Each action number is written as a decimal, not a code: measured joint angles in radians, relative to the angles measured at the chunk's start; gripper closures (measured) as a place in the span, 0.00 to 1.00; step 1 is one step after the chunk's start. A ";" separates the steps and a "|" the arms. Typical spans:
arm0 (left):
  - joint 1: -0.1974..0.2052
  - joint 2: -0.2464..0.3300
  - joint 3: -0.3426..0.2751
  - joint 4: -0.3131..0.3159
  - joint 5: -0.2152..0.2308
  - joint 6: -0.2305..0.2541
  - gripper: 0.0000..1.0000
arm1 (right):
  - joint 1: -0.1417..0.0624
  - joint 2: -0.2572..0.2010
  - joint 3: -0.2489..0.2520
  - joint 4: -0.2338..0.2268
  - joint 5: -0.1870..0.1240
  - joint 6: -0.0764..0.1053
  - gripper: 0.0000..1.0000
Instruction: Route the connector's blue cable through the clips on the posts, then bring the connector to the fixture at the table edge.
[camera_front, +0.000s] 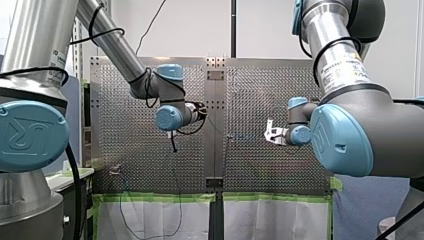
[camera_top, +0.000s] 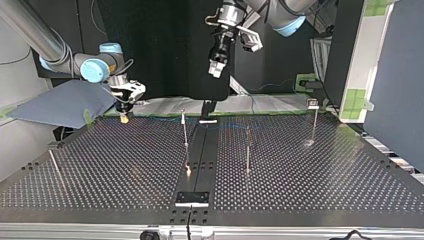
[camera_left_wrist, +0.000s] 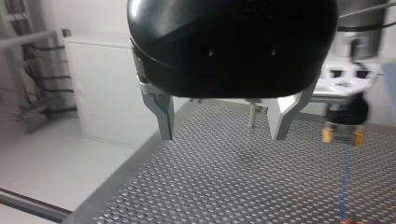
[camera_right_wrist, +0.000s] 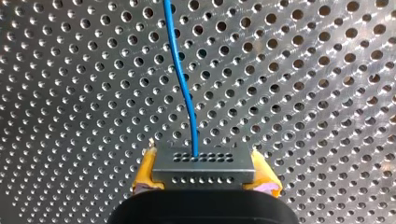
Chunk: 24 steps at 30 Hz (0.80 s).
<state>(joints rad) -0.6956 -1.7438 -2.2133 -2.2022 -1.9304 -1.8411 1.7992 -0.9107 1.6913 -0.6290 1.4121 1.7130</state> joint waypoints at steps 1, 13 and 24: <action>0.000 0.000 -0.010 -0.001 0.000 0.000 0.00 | -0.001 0.000 -0.001 0.000 0.000 -0.001 1.00; 0.001 0.000 -0.114 0.006 -0.001 0.001 0.00 | -0.012 -0.058 -0.021 0.056 0.013 -0.002 1.00; 0.002 0.000 -0.212 0.023 0.025 0.009 0.00 | -0.023 -0.160 -0.032 0.074 0.014 0.011 1.00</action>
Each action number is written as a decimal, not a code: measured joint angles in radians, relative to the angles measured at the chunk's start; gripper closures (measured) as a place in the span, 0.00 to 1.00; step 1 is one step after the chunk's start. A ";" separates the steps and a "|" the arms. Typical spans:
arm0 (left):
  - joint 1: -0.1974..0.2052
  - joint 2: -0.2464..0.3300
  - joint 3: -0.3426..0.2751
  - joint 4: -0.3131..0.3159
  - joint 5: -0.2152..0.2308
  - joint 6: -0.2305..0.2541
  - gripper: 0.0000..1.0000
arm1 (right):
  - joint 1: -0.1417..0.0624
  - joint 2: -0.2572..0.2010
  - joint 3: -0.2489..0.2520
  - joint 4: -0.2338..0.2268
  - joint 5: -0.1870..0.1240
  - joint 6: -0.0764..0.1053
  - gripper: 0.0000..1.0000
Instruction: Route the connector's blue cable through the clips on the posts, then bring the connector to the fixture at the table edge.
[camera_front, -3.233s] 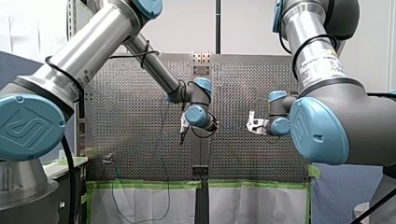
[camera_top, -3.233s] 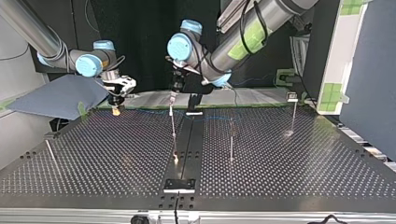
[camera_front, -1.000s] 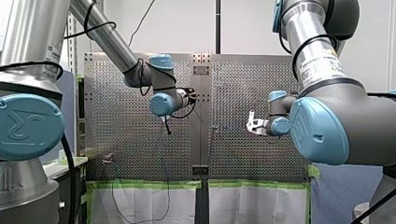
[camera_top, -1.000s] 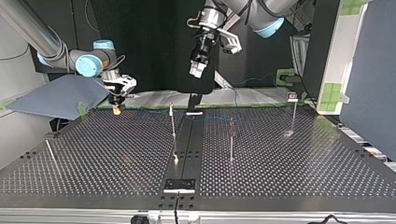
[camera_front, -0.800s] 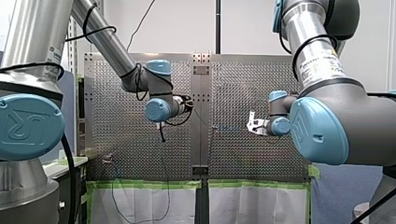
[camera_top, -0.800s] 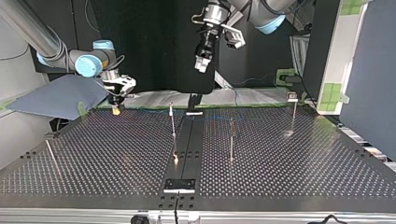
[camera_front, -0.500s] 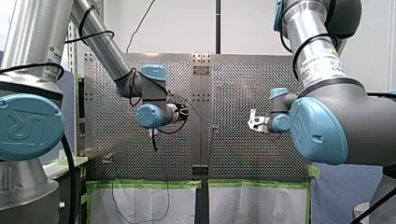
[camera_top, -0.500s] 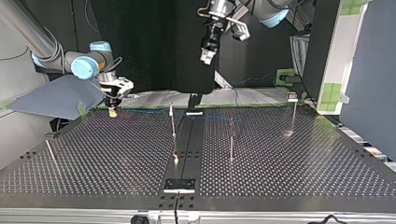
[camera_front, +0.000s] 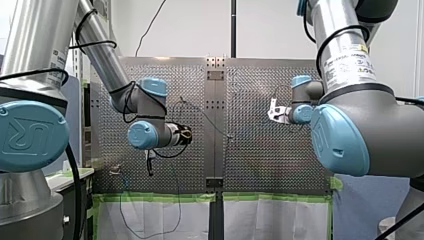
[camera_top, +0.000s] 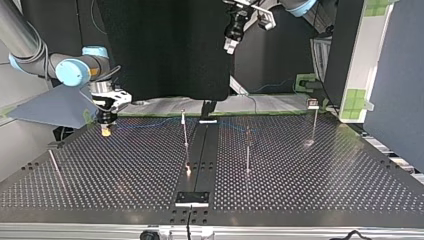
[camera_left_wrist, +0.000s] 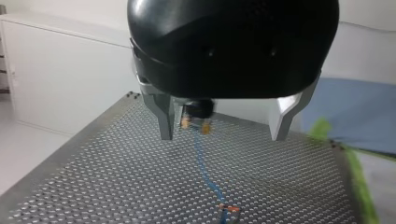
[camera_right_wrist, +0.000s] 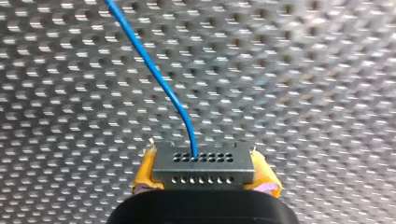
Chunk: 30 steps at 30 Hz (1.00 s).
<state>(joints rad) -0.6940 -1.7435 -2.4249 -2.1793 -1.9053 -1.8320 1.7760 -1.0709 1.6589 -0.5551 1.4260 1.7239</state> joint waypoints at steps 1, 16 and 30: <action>0.000 0.000 -0.009 0.001 0.003 0.002 0.00 | -0.002 -0.008 -0.002 0.004 0.003 0.000 1.00; 0.004 0.001 -0.070 0.008 0.004 0.024 0.00 | -0.044 -0.136 -0.040 0.117 0.103 -0.085 1.00; 0.006 0.002 -0.059 0.114 -0.038 0.010 0.00 | -0.104 -0.167 -0.041 0.183 0.110 -0.122 1.00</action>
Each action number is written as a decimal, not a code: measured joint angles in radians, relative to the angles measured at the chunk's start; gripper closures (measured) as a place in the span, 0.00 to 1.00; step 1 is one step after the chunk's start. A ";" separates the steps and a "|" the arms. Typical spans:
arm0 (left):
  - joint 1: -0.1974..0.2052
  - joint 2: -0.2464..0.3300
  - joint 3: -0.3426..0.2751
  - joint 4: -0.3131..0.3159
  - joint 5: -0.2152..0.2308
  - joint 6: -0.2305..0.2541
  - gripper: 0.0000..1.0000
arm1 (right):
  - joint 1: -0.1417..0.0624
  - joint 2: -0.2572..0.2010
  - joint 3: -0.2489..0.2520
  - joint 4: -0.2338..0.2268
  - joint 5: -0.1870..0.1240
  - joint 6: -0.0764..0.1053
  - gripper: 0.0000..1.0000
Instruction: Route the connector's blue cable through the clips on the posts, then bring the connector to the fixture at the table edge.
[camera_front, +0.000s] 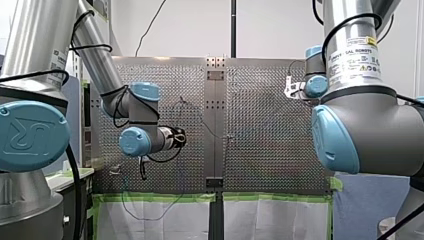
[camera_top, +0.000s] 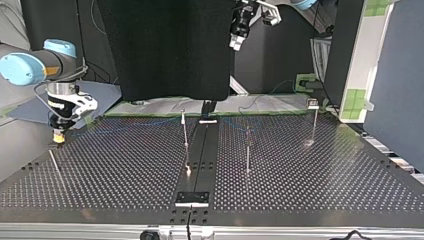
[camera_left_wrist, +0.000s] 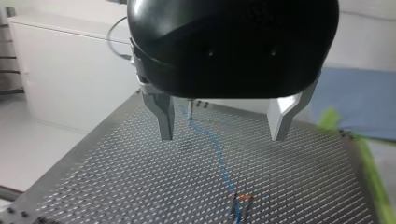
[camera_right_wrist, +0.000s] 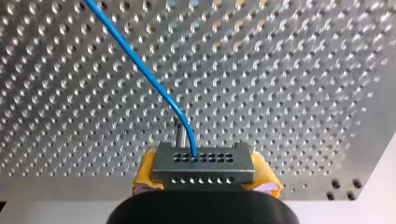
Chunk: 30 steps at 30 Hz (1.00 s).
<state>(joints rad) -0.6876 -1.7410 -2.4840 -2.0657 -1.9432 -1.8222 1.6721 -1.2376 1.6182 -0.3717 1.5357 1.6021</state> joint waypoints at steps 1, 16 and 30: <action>0.000 0.000 0.003 0.004 -0.006 0.000 0.00 | -0.004 0.000 0.000 0.000 -0.001 0.000 1.00; 0.000 0.000 0.026 -0.023 -0.014 0.004 0.00 | -0.069 0.007 -0.020 0.034 -0.082 0.015 1.00; 0.000 0.000 0.051 -0.077 -0.015 0.010 0.00 | -0.166 0.018 -0.044 0.050 -0.196 0.015 1.00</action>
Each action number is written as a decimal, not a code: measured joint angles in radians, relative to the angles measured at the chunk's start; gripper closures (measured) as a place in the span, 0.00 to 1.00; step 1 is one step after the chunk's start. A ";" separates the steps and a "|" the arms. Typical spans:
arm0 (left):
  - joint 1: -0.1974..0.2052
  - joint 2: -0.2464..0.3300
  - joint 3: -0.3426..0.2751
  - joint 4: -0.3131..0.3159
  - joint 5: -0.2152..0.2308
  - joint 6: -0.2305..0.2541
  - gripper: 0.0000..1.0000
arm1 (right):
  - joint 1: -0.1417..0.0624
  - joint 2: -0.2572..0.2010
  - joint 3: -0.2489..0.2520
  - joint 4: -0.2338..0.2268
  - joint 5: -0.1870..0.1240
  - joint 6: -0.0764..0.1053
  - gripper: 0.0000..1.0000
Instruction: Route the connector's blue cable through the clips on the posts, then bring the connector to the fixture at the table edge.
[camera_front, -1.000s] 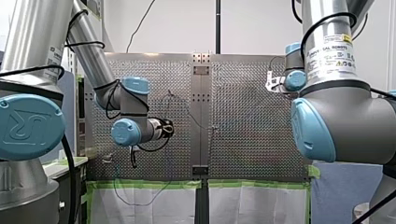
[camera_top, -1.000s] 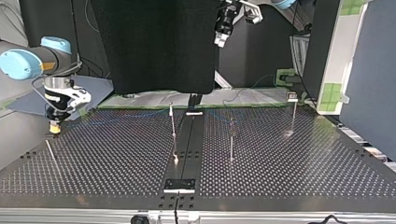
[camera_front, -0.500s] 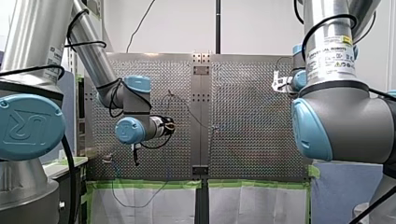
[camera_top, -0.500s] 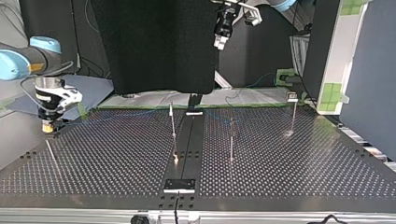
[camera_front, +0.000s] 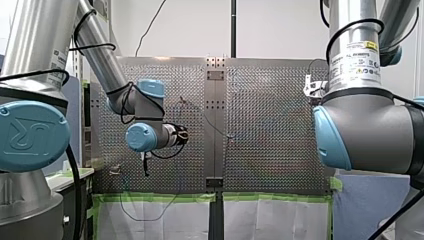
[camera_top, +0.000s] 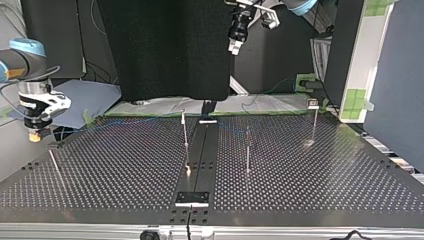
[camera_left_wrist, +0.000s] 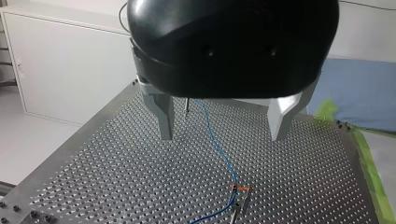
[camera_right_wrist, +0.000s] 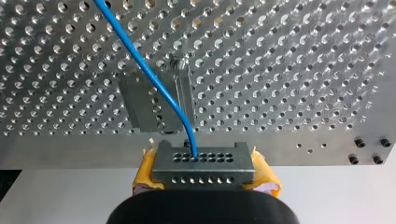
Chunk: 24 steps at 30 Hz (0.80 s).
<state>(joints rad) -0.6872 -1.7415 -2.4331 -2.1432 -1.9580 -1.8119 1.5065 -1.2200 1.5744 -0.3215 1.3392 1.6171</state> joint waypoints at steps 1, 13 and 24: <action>0.000 0.000 0.001 -0.002 0.000 0.000 0.00 | -0.004 0.000 -0.001 0.001 -0.008 0.000 1.00; 0.001 0.000 0.002 -0.024 -0.001 0.000 0.00 | -0.024 0.011 -0.006 0.005 -0.107 -0.012 1.00; 0.002 0.000 0.003 -0.029 -0.002 0.005 0.00 | -0.041 0.037 -0.014 0.004 -0.190 -0.022 1.00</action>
<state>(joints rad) -0.6853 -1.7415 -2.4305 -2.1718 -1.9596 -1.8074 1.4658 -1.1829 1.5600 -0.3171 1.1490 1.5956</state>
